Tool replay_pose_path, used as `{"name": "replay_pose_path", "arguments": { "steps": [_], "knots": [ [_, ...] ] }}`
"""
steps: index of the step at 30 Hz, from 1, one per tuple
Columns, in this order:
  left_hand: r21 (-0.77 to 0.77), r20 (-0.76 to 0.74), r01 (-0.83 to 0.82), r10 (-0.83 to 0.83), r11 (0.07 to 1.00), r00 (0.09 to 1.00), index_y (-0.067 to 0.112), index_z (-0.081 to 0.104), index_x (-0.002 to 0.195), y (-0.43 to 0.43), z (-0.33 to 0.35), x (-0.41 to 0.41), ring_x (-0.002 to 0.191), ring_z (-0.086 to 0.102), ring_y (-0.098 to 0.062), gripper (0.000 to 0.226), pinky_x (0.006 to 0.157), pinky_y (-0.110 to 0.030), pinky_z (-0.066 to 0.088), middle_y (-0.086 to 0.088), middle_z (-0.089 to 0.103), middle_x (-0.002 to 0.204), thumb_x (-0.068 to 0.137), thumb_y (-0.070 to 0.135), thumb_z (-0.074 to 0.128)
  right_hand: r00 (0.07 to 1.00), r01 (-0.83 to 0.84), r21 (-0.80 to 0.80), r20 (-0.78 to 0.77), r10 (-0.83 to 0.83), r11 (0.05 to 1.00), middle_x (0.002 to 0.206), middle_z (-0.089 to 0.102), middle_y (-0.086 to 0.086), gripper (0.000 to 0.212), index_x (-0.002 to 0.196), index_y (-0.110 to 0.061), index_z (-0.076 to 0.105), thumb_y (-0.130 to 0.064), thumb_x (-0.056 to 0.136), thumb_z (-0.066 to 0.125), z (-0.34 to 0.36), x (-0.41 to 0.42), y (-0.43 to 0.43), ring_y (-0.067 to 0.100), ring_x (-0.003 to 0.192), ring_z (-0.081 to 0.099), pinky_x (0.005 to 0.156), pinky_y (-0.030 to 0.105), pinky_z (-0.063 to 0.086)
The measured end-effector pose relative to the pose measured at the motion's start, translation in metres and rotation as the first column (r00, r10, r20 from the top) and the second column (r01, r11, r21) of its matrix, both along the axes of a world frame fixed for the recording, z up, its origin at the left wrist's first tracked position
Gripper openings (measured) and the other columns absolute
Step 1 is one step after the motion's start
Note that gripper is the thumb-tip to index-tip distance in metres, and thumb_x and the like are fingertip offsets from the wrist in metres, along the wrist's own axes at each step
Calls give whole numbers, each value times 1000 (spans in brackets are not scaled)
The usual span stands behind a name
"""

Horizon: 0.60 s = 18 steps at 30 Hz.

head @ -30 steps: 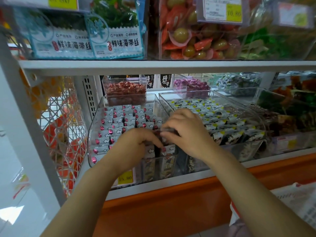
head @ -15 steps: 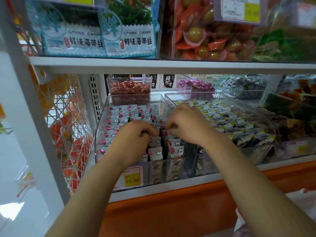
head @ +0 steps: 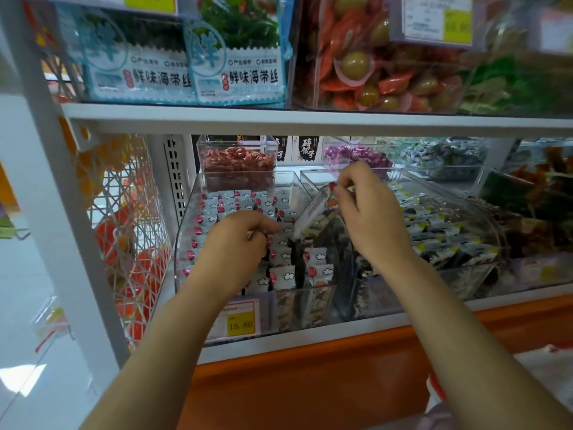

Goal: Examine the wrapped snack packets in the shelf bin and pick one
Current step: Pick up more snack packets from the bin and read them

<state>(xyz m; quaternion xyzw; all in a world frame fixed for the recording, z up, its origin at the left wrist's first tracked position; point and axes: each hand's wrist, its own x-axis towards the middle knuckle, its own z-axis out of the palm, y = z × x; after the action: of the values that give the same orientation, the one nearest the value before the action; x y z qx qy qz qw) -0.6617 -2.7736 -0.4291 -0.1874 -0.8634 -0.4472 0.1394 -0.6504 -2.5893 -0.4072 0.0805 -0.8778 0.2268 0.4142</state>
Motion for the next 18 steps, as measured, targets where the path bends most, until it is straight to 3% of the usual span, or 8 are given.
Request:
{"name": "replay_pose_path", "arguments": {
  "steps": [4, 9, 11, 13, 15, 18],
  "knots": [
    [15, -52, 6, -6, 1000, 999, 18, 60, 122, 2, 0, 2, 86, 52, 1, 29, 60, 2, 36, 12, 59, 102, 94, 15, 51, 995, -93, -286, -62, 78, 954, 79, 57, 17, 10, 87, -11, 43, -8, 97, 44, -1, 12, 4, 33, 64, 60, 59, 50, 49],
    [106, 59, 74, -80, 992, 995, 18, 47, 134, 5, -1, 9, 86, 54, 4, 41, 67, -9, 44, 21, 54, 93, 94, 23, 51, 974, -204, -624, -51, 221, 754, 75, 53, 6, 18, 83, -19, 43, -8, 97, 44, -8, 21, 4, 15, 52, 62, 50, 27, 54],
    [175, 93, 76, -94, 982, 991, 18, 52, 129, 5, -2, 9, 79, 58, 2, 34, 61, -12, 48, 15, 60, 93, 95, 23, 50, 958, -237, -689, -48, 283, 685, 75, 54, 7, 16, 84, -17, 44, -7, 97, 44, -10, 22, 2, 11, 50, 62, 49, 24, 53],
    [271, 131, 83, -122, 959, 984, 16, 62, 108, 4, -2, 9, 67, 61, 0, 19, 57, -13, 50, 2, 66, 86, 95, 21, 49, 942, -250, -746, -40, 333, 617, 76, 55, 9, 12, 87, -12, 46, -7, 97, 44, -13, 24, 0, 12, 51, 63, 50, 23, 54],
    [386, 189, 70, -154, 920, 970, 15, 65, 92, 3, -3, 9, 68, 64, -6, 16, 61, -16, 54, -3, 68, 80, 94, 21, 50, 915, -264, -831, -55, 400, 490, 75, 59, 10, 9, 89, -7, 50, -6, 96, 45, -15, 25, -1, 13, 53, 64, 51, 23, 54],
    [598, 289, 26, -246, 801, 925, 11, 64, 88, -1, -2, 7, 71, 66, -13, 16, 63, -21, 55, 3, 68, 68, 92, 23, 54, 834, -278, -939, -131, 536, 203, 67, 66, 5, 10, 87, -3, 59, -8, 92, 52, -16, 26, -1, 14, 57, 65, 54, 23, 54]
  ]
}}
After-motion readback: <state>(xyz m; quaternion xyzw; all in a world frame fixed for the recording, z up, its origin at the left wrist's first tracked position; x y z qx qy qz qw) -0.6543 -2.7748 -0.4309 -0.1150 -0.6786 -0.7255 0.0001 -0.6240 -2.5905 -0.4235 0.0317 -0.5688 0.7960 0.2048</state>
